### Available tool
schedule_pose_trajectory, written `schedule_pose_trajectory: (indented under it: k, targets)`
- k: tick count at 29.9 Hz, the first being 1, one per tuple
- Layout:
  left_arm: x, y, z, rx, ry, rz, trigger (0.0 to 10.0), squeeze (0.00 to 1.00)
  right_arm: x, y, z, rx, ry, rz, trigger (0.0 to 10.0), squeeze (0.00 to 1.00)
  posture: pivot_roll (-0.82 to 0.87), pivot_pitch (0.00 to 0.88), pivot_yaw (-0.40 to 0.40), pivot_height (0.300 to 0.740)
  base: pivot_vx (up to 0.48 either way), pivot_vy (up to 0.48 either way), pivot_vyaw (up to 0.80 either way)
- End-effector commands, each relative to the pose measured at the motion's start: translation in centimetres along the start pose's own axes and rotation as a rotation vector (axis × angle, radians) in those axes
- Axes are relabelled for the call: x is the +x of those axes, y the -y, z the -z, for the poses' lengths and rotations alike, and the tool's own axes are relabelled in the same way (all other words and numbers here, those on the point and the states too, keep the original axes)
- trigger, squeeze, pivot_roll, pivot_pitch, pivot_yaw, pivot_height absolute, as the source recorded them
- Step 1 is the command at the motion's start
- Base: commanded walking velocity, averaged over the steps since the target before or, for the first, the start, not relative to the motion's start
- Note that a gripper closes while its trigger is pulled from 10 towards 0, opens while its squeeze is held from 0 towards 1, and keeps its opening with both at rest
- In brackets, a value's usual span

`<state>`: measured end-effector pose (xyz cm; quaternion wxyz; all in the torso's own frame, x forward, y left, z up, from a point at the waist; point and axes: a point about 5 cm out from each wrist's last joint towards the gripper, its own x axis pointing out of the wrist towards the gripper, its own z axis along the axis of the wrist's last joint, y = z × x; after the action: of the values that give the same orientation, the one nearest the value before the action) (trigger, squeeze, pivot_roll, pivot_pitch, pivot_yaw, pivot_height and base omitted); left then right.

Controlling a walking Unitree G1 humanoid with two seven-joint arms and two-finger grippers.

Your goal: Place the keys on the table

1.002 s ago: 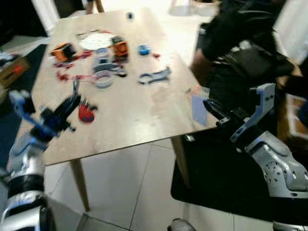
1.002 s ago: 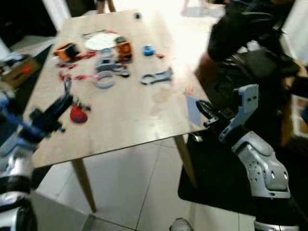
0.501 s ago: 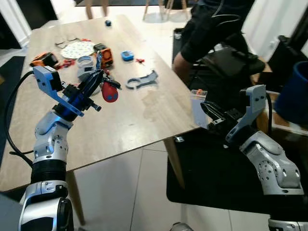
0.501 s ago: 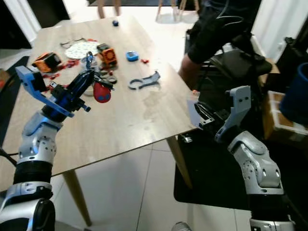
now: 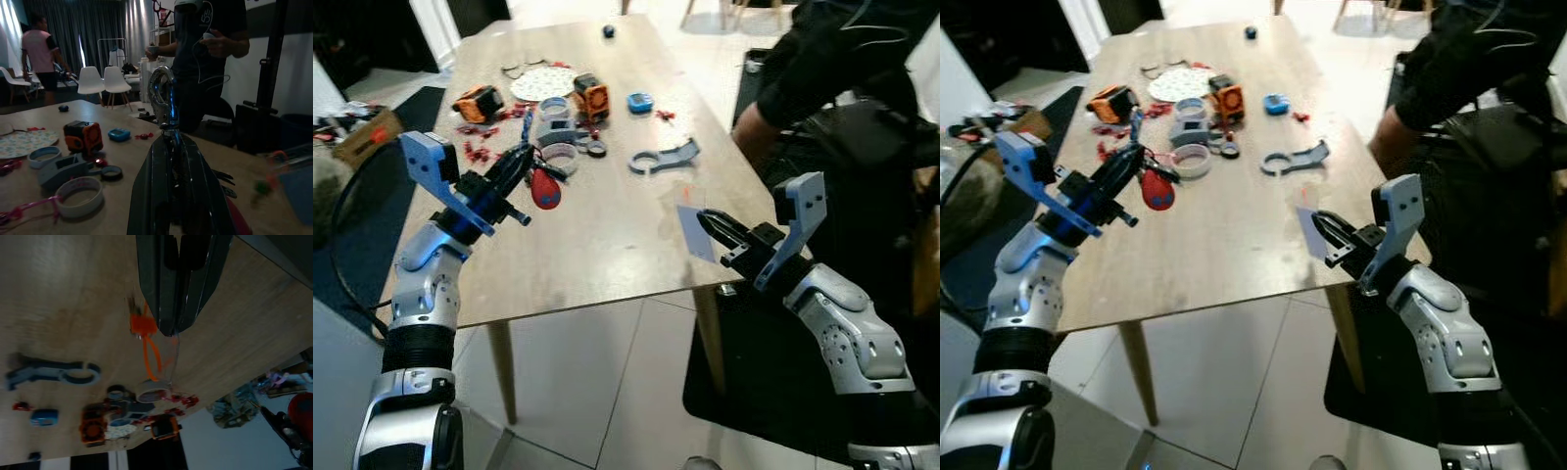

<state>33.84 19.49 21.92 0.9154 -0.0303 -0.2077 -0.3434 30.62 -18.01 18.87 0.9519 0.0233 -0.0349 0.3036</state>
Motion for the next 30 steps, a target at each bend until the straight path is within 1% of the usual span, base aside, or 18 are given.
schedule_pose_trajectory:
  k: [1,4,6,7,8,9,10,11,14,16,17,18,19,21,22,26,28,30]
  targets:
    - [0.1,0.5,-0.1,0.010,-0.003,0.022,10.0,0.00,0.2,0.0,0.4,-0.012,-0.017,0.016,10.0,0.00,-0.16,0.072,0.100,0.740,0.000,0.000,0.00]
    - [0.2,0.7,-0.2,0.006,-0.003,0.037,10.0,0.00,0.3,0.1,1.0,-0.003,-0.038,0.041,10.0,0.00,-0.16,0.078,0.104,0.740,0.000,0.000,0.00]
    - [0.4,1.1,-0.2,-0.009,0.000,0.061,10.0,0.00,0.5,0.1,2.0,-0.007,-0.087,0.060,10.0,0.00,-0.16,0.078,0.104,0.740,0.000,0.000,0.00]
    - [0.4,1.1,-0.2,-0.009,0.000,0.061,10.0,0.00,0.5,0.1,2.0,-0.007,-0.087,0.060,10.0,0.00,-0.16,0.078,0.104,0.740,0.000,0.000,0.00]
    - [0.5,1.3,-0.2,-0.017,0.000,0.073,10.0,0.00,0.6,0.2,2.7,-0.005,-0.113,0.081,10.0,0.00,-0.16,0.078,0.104,0.740,0.000,0.000,0.00]
    - [0.9,1.9,0.1,-0.028,-0.010,0.090,10.0,0.00,0.7,0.6,3.4,-0.013,-0.138,0.137,10.0,0.00,-0.16,0.078,0.104,0.740,0.000,0.000,0.00]
    - [0.9,1.9,0.1,-0.028,-0.010,0.090,10.0,0.00,0.7,0.6,3.4,-0.013,-0.138,0.137,10.0,0.00,-0.16,0.078,0.104,0.740,0.000,0.000,0.00]
    - [1.2,2.2,0.4,-0.034,-0.013,0.097,10.0,0.00,0.8,1.4,3.5,-0.027,-0.144,0.207,10.0,0.00,-0.16,0.084,0.110,0.740,0.000,0.000,0.00]
    - [1.4,2.7,0.5,-0.038,-0.013,0.108,10.0,0.00,0.8,2.5,3.0,-0.039,-0.118,0.286,10.0,0.00,-0.15,0.085,0.109,0.740,0.000,0.000,0.00]
    - [1.5,2.8,0.5,-0.038,-0.014,0.110,10.0,0.00,0.8,2.7,2.9,-0.042,-0.111,0.299,10.0,0.00,-0.15,0.085,0.109,0.740,0.000,0.000,0.00]
    - [1.7,3.0,0.5,-0.039,-0.013,0.113,10.0,0.00,0.7,3.9,2.1,-0.062,-0.085,0.389,10.0,0.00,-0.15,0.085,0.109,0.740,0.000,0.000,0.00]
    - [1.7,3.0,0.6,-0.039,-0.012,0.114,10.0,0.00,0.6,4.4,1.8,-0.063,-0.073,0.430,10.0,0.00,-0.15,0.079,0.107,0.740,0.000,0.000,0.00]
    - [1.7,3.0,0.6,-0.039,-0.012,0.114,10.0,0.00,0.6,4.4,1.8,-0.063,-0.073,0.430,10.0,0.00,-0.15,0.079,0.107,0.740,0.000,0.000,0.00]
    - [1.8,3.1,0.6,-0.041,-0.013,0.115,10.0,0.00,0.3,5.3,1.5,-0.070,-0.065,0.503,10.0,0.00,-0.15,0.079,0.107,0.740,0.000,0.000,0.00]
    - [1.8,3.1,0.6,-0.041,-0.013,0.115,10.0,0.00,0.3,5.3,1.5,-0.070,-0.065,0.503,10.0,0.00,-0.15,0.079,0.107,0.740,0.000,0.000,0.00]
    - [1.8,3.2,0.6,-0.046,-0.012,0.113,10.0,0.00,0.1,6.2,1.1,-0.094,-0.058,0.569,10.0,0.00,-0.15,0.075,0.105,0.740,0.000,0.000,0.00]
    - [1.9,3.4,0.6,-0.049,-0.012,0.118,10.0,0.00,-0.5,7.3,0.9,-0.120,-0.053,0.663,10.0,0.00,-0.15,0.074,0.105,0.740,0.000,0.000,0.00]
    - [1.9,3.6,0.6,-0.052,-0.012,0.123,10.0,0.00,-0.8,7.8,0.9,-0.122,-0.049,0.710,10.0,0.00,-0.15,0.074,0.108,0.740,0.000,0.000,0.00]
